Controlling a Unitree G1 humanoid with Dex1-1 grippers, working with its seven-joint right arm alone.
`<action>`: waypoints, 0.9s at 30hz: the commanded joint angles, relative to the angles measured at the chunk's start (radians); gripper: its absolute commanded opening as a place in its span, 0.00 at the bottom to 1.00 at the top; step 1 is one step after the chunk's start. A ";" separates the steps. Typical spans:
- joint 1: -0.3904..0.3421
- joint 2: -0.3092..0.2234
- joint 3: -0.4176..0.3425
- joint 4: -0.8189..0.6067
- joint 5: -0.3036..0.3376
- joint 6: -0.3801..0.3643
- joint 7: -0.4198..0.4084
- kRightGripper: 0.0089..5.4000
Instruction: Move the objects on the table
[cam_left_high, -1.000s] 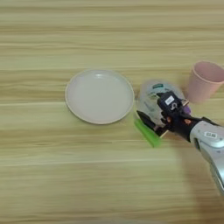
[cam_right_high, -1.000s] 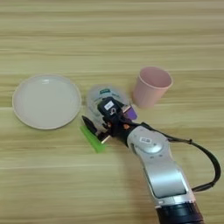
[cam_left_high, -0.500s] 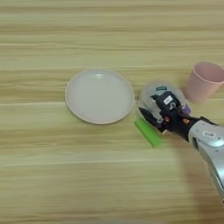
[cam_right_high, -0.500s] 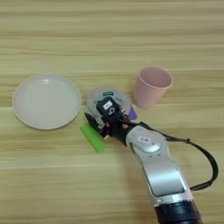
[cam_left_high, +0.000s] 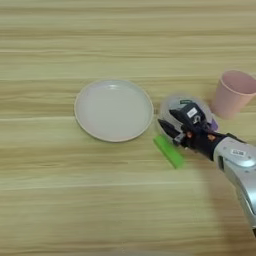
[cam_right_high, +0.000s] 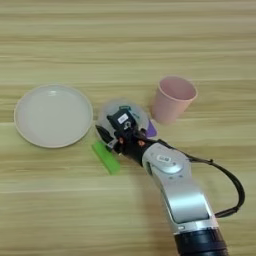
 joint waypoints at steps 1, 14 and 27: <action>-0.067 -0.004 -0.044 -0.040 0.029 -0.028 -0.023 0.31; -0.095 -0.002 -0.063 -0.108 0.037 -0.006 -0.033 0.30; -0.222 0.040 -0.013 -0.183 0.050 0.065 -0.044 0.30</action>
